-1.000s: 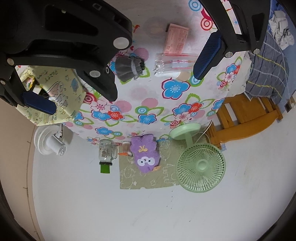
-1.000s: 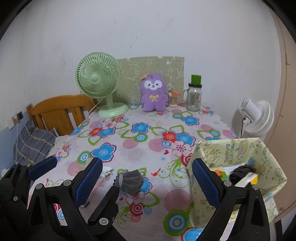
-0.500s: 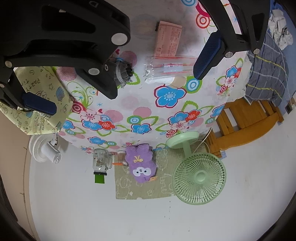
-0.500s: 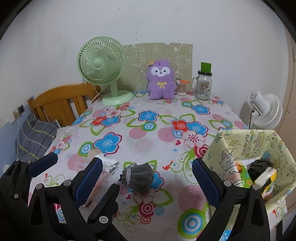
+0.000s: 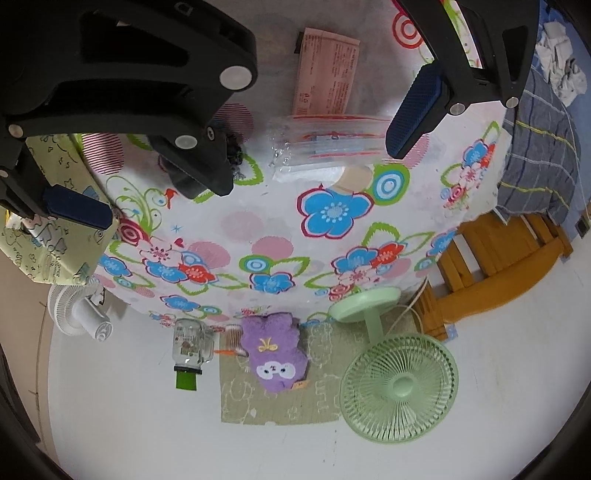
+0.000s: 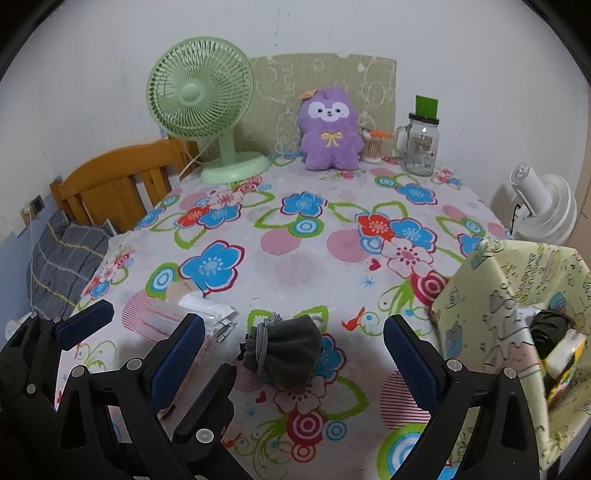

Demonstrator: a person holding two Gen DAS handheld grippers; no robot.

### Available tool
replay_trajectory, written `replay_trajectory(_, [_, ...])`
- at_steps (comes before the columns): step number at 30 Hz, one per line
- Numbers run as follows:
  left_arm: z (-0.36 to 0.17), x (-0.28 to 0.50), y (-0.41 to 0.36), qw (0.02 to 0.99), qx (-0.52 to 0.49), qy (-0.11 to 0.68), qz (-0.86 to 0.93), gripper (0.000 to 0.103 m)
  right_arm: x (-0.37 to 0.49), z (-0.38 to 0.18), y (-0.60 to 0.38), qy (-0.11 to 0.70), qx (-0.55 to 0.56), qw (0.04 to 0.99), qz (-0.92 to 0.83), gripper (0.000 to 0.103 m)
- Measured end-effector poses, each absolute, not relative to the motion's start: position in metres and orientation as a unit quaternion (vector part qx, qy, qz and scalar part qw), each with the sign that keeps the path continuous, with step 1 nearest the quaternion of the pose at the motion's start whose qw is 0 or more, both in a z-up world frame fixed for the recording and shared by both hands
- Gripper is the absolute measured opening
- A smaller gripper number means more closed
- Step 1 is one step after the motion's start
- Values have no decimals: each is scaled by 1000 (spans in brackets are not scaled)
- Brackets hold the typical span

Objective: Organize soft objects
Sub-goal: 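Grasp the grey knit item with the right gripper while the left grasps the clear straw bag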

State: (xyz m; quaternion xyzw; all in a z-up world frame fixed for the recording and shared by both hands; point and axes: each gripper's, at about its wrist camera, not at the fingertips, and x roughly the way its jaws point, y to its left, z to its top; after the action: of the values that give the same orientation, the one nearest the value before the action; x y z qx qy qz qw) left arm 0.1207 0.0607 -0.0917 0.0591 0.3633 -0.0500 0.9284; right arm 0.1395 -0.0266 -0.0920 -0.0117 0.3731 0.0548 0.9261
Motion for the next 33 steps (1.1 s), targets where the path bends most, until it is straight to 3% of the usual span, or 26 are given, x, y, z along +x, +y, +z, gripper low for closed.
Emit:
replay_trajectory(18, [-122,143,71,909,47,413,-38,103,171,-132,-24,436,-11,899,46,98])
replay_trajectory(24, [-129,146,68,903,56,425,-35,103,175,-142,-23,460,-5,886,58,84])
replay_trajectory(27, [-130,147,67,900,62,430,-35,103,176,-145,-22,466,-5,883,64,71])
replay_trajectory(33, [-129,147,68,901,65,428,-32,103,174,-142,-20,463,-10,884,65,66])
